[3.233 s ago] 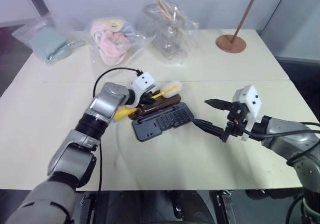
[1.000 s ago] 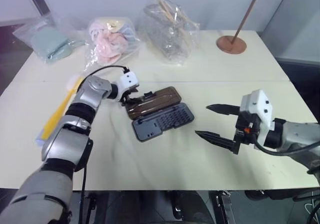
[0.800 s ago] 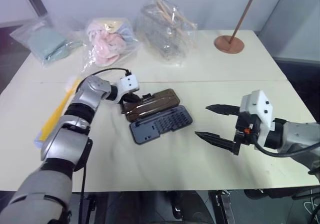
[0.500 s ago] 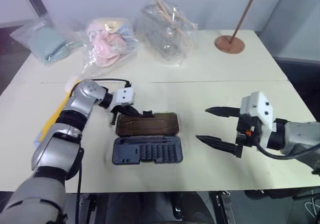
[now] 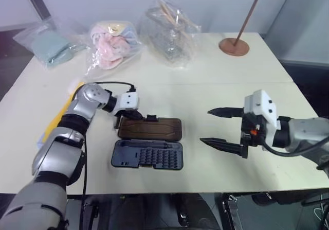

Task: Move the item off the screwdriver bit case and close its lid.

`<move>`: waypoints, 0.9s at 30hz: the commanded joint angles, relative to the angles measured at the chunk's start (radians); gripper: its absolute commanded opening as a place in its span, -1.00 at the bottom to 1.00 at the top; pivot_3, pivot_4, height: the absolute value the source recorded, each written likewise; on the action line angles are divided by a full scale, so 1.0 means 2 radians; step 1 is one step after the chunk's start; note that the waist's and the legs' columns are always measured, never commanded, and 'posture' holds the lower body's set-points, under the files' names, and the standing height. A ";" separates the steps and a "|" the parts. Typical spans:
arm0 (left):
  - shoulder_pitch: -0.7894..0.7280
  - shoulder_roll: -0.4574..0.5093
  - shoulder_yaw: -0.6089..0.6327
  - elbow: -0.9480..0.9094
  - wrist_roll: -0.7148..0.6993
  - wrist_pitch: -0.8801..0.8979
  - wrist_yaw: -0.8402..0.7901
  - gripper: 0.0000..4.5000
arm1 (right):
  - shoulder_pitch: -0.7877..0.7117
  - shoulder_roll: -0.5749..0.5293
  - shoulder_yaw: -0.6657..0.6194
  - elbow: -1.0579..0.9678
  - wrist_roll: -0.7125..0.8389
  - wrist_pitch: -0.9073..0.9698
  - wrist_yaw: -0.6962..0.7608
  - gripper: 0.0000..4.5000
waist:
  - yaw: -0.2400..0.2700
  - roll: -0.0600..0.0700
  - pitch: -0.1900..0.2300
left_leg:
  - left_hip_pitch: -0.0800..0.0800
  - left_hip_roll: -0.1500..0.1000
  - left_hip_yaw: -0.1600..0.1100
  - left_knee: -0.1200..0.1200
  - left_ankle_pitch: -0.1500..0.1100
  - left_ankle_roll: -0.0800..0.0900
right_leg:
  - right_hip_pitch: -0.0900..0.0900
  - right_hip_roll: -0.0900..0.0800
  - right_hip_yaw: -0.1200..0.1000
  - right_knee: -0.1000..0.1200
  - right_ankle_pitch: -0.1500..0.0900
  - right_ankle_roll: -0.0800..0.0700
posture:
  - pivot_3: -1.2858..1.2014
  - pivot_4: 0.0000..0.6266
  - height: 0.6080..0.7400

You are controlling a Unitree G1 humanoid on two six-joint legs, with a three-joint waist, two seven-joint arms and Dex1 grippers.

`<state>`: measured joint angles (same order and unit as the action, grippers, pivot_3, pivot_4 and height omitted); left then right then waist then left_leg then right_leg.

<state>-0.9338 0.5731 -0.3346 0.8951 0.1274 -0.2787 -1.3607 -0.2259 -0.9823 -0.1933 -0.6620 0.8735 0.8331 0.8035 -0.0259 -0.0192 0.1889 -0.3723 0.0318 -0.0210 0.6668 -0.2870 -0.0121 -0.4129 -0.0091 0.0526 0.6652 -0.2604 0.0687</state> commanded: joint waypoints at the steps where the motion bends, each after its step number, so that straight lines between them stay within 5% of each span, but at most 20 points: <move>1: 0.028 0.039 0.012 -0.011 0.020 0.040 0.035 -0.99 | -0.019 0.005 0.013 0.010 -0.012 -0.018 0.013 1.00 | -0.006 0.000 0.000 | 0.001 0.000 0.000 0.000 0.000 0.000 | 0.001 0.000 0.000 0.000 -0.001 0.000 | 0.03 -0.52 0.95; 5: 0.053 0.050 0.033 -0.057 0.000 0.080 0.039 -0.61 | -0.040 0.013 0.036 0.028 -0.023 -0.025 0.025 1.00 | -0.014 0.000 0.000 | 0.001 0.001 -0.001 0.000 0.000 0.000 | 0.001 0.001 0.000 0.000 -0.001 -0.001 | 0.03 -0.52 0.95; 9: 0.078 0.067 0.072 -0.143 -0.046 0.139 0.025 0.24 | -0.062 0.019 0.062 0.051 -0.043 -0.037 0.045 1.00 | -0.014 0.001 0.000 | 0.000 0.001 -0.002 0.000 0.000 0.000 | 0.000 0.002 0.000 0.000 0.000 -0.001 | 0.03 -0.52 0.95; 13: 0.097 0.095 0.138 -0.273 -0.131 0.262 0.007 0.24 | -0.106 0.035 0.103 0.093 -0.078 -0.054 0.065 1.00 | -0.008 0.000 0.001 | -0.004 0.001 -0.002 0.000 0.000 0.000 | -0.004 0.001 0.000 0.000 0.000 0.000 | 0.03 -0.52 0.95; 16: 0.137 0.146 0.200 -0.417 -0.259 0.424 -0.039 0.24 | -0.158 0.066 0.151 0.144 -0.119 -0.065 0.072 1.00 | -0.011 -0.001 0.001 | -0.009 0.001 -0.002 0.001 0.001 -0.001 | -0.009 0.000 -0.001 0.001 0.001 0.000 | 0.03 -0.52 0.95; 19: 0.245 0.212 0.232 -0.547 -0.328 0.487 -0.081 0.24 | -0.210 0.107 0.206 0.206 -0.172 -0.082 0.077 1.00 | -0.016 0.001 0.001 | -0.009 0.001 -0.002 0.000 0.001 -0.001 | -0.010 -0.001 0.000 0.001 0.001 0.000 | 0.03 -0.52 0.95; 22: 0.341 0.249 0.238 -0.606 -0.322 0.461 -0.089 -0.15 | -0.242 0.138 0.239 0.253 -0.212 -0.097 0.085 1.00 | -0.018 0.004 0.001 | -0.009 0.000 -0.002 -0.001 0.001 -0.001 | -0.010 -0.001 0.000 0.000 0.000 0.000 | 0.03 -0.52 0.95; 26: 0.433 0.236 0.207 -0.626 -0.263 0.389 -0.046 -0.98 | -0.287 0.190 0.297 0.343 -0.283 -0.139 0.095 1.00 | -0.010 0.003 0.002 | -0.009 0.000 -0.002 -0.001 0.001 -0.001 | -0.010 0.000 -0.001 0.000 0.000 -0.001 | 0.03 -0.52 0.95; 27: 0.442 0.229 0.191 -0.622 -0.239 0.363 -0.029 -0.98 | -0.296 0.201 0.306 0.366 -0.298 -0.148 0.098 1.00 | -0.009 0.003 0.002 | -0.009 0.000 -0.002 -0.001 0.001 -0.001 | -0.010 -0.001 -0.001 0.000 0.000 -0.001 | 0.03 -0.52 0.95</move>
<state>-0.0617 1.0436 0.0824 -0.3364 -0.4235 0.5361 -1.4718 -0.7860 -0.5998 0.3961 0.0256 0.3289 0.5834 0.9890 -0.0432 -0.0136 0.1924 -0.3899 0.0320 -0.0240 0.6651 -0.2854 -0.0150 -0.4320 -0.0104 0.0508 0.6657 -0.2606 0.0670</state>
